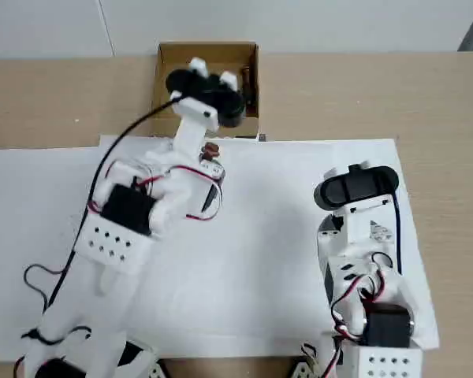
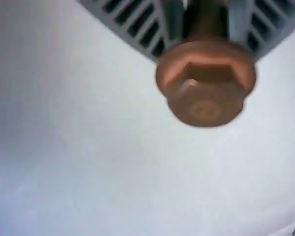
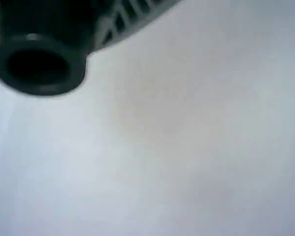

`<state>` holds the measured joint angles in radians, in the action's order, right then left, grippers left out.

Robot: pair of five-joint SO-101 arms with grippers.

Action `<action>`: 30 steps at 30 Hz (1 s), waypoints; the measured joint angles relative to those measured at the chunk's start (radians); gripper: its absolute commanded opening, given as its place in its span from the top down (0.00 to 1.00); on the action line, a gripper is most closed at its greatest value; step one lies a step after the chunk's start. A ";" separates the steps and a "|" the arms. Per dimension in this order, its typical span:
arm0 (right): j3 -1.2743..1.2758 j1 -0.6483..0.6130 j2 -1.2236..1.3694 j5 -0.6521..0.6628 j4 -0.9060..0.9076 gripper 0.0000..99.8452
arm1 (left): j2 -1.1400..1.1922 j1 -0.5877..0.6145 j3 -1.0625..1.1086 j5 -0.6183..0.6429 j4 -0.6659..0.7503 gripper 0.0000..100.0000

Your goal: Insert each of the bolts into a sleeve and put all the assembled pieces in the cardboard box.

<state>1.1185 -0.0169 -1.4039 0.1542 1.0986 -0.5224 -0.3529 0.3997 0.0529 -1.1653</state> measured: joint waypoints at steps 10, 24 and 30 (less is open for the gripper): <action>0.146 -0.170 0.000 -0.063 -0.204 1.00 | -0.155 0.000 0.284 0.201 0.278 0.99; 0.299 -0.370 0.000 -0.106 -0.443 1.00 | -0.471 0.005 0.687 0.390 0.615 0.99; 0.348 -0.448 0.000 -0.106 -0.514 1.00 | -0.618 0.063 0.847 0.396 0.732 0.99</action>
<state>1.4668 -0.4649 -1.4039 0.0483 0.5846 -1.1408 -0.2900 1.2467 0.4488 -0.4335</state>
